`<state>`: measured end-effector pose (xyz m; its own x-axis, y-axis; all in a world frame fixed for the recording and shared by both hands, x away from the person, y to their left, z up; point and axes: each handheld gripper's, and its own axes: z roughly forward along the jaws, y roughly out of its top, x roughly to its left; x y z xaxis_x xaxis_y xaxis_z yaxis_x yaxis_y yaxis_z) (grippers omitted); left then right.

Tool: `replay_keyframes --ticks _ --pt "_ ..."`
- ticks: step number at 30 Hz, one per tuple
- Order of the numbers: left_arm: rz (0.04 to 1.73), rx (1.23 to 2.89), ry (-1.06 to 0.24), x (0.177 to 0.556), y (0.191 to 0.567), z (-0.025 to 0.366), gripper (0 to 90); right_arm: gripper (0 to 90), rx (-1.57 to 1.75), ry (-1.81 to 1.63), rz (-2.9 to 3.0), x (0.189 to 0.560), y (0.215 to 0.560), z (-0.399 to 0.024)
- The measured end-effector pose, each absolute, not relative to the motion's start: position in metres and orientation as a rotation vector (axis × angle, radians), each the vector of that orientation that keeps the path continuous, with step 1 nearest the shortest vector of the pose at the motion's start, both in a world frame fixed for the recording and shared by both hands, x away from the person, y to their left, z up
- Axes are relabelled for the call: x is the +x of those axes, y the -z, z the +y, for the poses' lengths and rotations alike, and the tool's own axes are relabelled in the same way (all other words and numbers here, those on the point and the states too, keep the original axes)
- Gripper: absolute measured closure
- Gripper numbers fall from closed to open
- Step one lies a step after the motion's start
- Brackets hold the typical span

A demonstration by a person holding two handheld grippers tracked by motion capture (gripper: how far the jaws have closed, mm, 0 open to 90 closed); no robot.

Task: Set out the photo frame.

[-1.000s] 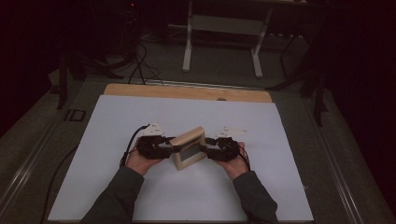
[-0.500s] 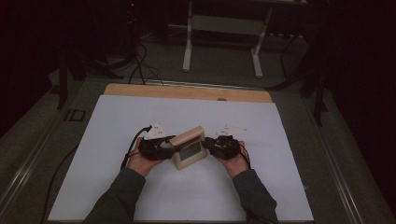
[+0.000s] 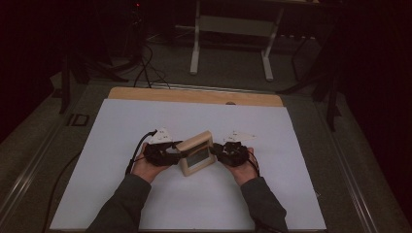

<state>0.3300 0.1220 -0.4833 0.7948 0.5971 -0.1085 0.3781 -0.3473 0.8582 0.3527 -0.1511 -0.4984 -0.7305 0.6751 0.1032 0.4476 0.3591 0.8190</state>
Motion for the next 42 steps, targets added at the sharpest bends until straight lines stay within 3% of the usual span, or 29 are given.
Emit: replay_keyframes --ticks 29,34,42 --pt "0.732 1.946 -0.261 0.338 0.488 0.126 55.4 72.6 1.089 -1.32 2.328 0.342 0.499 -0.149" --pt "0.724 1.948 -0.259 0.338 0.488 0.127 55.4 50.7 1.041 -1.383 2.359 0.35 0.499 -0.152" --pt "0.706 1.951 -0.255 0.34 0.488 0.127 55.3 30.4 1.004 -1.413 2.415 0.363 0.498 -0.145"
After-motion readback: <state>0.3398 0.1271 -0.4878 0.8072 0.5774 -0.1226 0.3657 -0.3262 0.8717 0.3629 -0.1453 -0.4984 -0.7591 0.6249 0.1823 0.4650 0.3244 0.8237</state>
